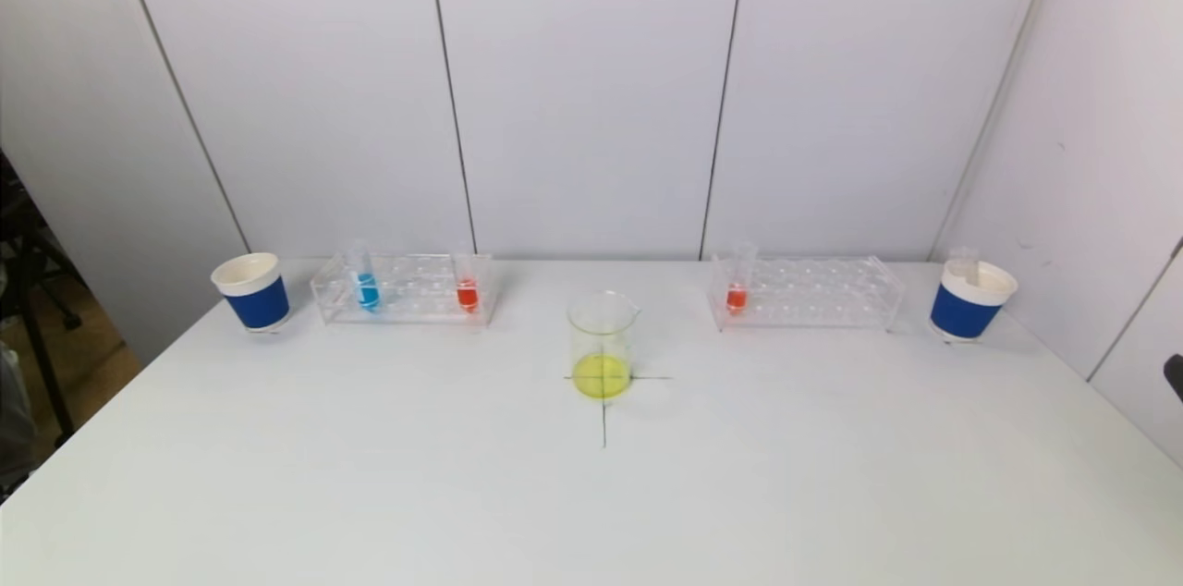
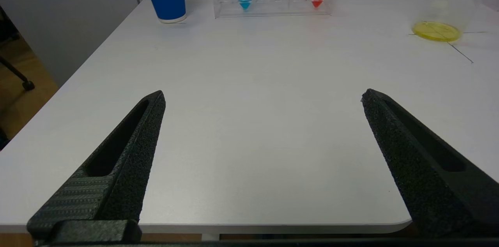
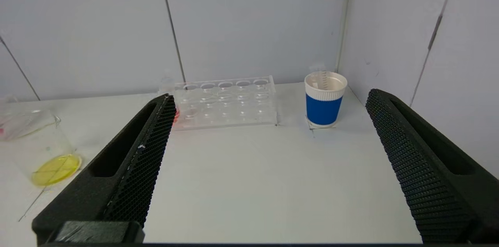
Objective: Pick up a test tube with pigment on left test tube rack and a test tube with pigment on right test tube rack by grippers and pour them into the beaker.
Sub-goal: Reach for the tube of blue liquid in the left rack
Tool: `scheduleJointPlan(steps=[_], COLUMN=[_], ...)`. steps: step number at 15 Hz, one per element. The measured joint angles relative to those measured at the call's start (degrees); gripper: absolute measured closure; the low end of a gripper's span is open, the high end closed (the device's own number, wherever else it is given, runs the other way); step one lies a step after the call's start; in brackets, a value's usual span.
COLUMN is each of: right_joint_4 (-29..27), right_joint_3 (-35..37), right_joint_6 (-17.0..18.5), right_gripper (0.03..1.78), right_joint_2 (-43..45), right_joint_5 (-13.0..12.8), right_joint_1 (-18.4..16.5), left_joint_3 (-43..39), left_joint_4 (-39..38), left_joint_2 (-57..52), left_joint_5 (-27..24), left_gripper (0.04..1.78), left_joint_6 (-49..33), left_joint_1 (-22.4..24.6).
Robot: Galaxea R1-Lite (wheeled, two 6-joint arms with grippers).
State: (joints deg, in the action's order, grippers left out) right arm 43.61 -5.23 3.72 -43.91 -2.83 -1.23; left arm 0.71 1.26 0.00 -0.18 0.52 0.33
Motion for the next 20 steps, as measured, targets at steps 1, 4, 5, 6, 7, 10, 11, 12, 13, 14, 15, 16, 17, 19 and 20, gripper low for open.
scheduleJointPlan(steps=[1, 4, 5, 6, 7, 10, 11, 12, 13, 14, 15, 16, 17, 19, 20], right_joint_4=[-3.9, -16.2, -19.8, -23.1, -26.2, -30.0, -30.3, -31.0, -32.0, -32.3, -31.9, -32.5, -33.2, -36.0, -37.4], right_joint_3=[-0.1, -0.4, -0.4, -0.4, -0.2, 0.9, 1.6, 2.3, 3.1, 3.9, 4.5, 4.9, 5.1, 5.2, 5.2], right_joint_6=[-0.1, -1.2, -2.0, -2.8, -3.6, -6.8, -8.2, -9.6, -10.9, -12.3, -13.0, -13.9, -14.2, -14.1, -13.6], right_gripper=[0.04, 0.04, 0.04, 0.04, 0.04, 0.04, 0.04, 0.04, 0.04, 0.04, 0.04, 0.04, 0.04, 0.04, 0.04], right_joint_2=[3.5, 15.0, 18.6, 22.1, 25.6, 33.5, 35.8, 37.9, 39.9, 41.3, 42.3, 42.9, 43.3, 43.8, 43.9], right_joint_5=[0.1, 0.4, 0.5, 0.6, 0.6, 0.7, 0.7, 0.7, 0.6, 0.5, 0.3, 0.2, 0.2, 0.7, 1.6], right_joint_1=[0.0, 0.1, 0.3, 0.5, 0.7, 0.9, 0.9, 1.0, 1.0, 1.0, 1.0, 1.0, 1.0, 1.0, 1.0], left_joint_3=[0.0, 0.0, 0.0, 0.0, 0.0, 0.0, 0.0, 0.0, 0.0, 0.0, 0.0, 0.0, 0.0, 0.0, 0.0], left_joint_4=[0.0, 0.0, 0.0, 0.0, 0.0, 0.0, 0.0, 0.0, 0.0, 0.0, 0.0, 0.0, 0.0, 0.0, 0.0], left_joint_2=[0.0, 0.0, 0.0, 0.0, 0.0, 0.0, 0.0, 0.0, 0.0, 0.0, 0.0, 0.0, 0.0, 0.0, 0.0], left_joint_5=[0.0, 0.0, 0.0, 0.0, 0.0, 0.0, 0.0, 0.0, 0.0, 0.0, 0.0, 0.0, 0.0, 0.0, 0.0], left_gripper=[0.06, 0.06, 0.06, 0.06, 0.06, 0.06, 0.06, 0.06, 0.06, 0.06, 0.06, 0.06, 0.06, 0.06, 0.06], left_joint_6=[0.0, 0.0, 0.0, 0.0, 0.0, 0.0, 0.0, 0.0, 0.0, 0.0, 0.0, 0.0, 0.0, 0.0, 0.0], left_joint_1=[0.0, 0.0, 0.0, 0.0, 0.0, 0.0, 0.0, 0.0, 0.0, 0.0, 0.0, 0.0, 0.0, 0.0, 0.0])
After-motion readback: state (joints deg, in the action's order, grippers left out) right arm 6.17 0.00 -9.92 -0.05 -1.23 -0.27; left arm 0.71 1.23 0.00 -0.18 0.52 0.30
